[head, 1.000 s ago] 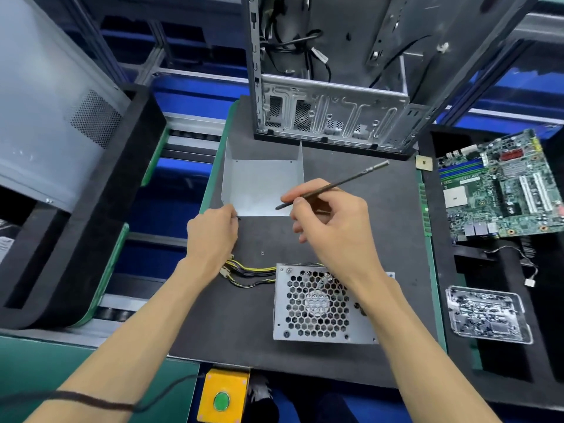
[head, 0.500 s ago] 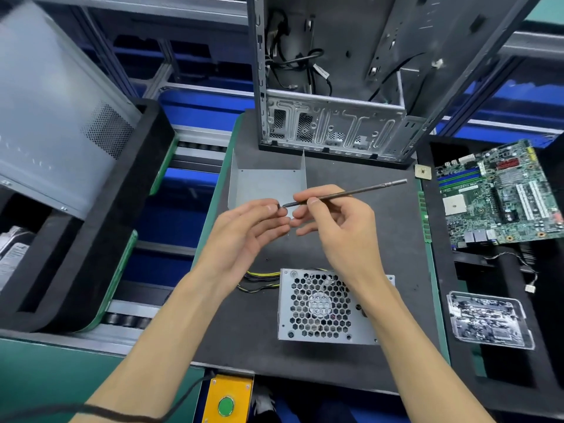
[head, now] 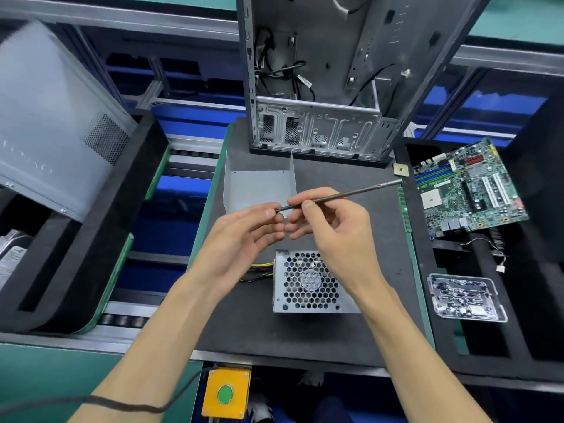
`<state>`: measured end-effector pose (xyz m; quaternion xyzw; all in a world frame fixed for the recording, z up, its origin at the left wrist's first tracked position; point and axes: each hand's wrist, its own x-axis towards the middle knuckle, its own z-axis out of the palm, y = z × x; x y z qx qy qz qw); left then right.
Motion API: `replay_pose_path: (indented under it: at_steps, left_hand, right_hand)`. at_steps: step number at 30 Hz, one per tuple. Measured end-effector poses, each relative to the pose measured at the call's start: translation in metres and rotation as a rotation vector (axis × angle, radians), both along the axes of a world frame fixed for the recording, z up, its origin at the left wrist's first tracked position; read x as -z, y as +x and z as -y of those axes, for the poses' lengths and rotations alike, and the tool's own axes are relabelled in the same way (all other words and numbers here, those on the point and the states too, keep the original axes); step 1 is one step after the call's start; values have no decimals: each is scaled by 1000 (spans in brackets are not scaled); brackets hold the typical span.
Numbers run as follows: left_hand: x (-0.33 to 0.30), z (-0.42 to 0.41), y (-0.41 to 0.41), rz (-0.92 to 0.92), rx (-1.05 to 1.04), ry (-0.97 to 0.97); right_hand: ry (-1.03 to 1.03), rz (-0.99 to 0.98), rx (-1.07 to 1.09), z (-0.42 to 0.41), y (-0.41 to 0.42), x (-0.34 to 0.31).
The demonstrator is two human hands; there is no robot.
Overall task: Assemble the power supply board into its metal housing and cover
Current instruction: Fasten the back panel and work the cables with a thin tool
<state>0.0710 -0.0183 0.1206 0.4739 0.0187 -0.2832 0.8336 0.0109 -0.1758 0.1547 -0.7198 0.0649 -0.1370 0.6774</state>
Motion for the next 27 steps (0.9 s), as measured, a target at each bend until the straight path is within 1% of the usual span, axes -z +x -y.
replay_pose_path:
  at_steps: [6,12,14,17,19,21,24,27]
  left_hand:
    - [-11,4,-23,183,6,135]
    - [-17,17,-47,237,47,171]
    - [-15,18,-52,284,30,249]
    - [-5,14,-58,397,-124,496]
    - [6,9,-63,455,-186,671]
    - [16,6,-70,444,-170,775]
    - [26,6,-81,401,-79,785]
    - [31,8,-86,379,-40,756]
  right_hand:
    - [-3,13,28,4,-27,0]
    - [7,66,90,9,-56,3]
    - [6,79,123,12,-66,4]
    - [-15,83,160,21,-82,8]
    - [-75,61,174,28,-94,13]
    - [-173,27,189,33,-105,20]
    - [-318,28,205,34,-116,27]
    - [-390,40,192,32,-123,31]
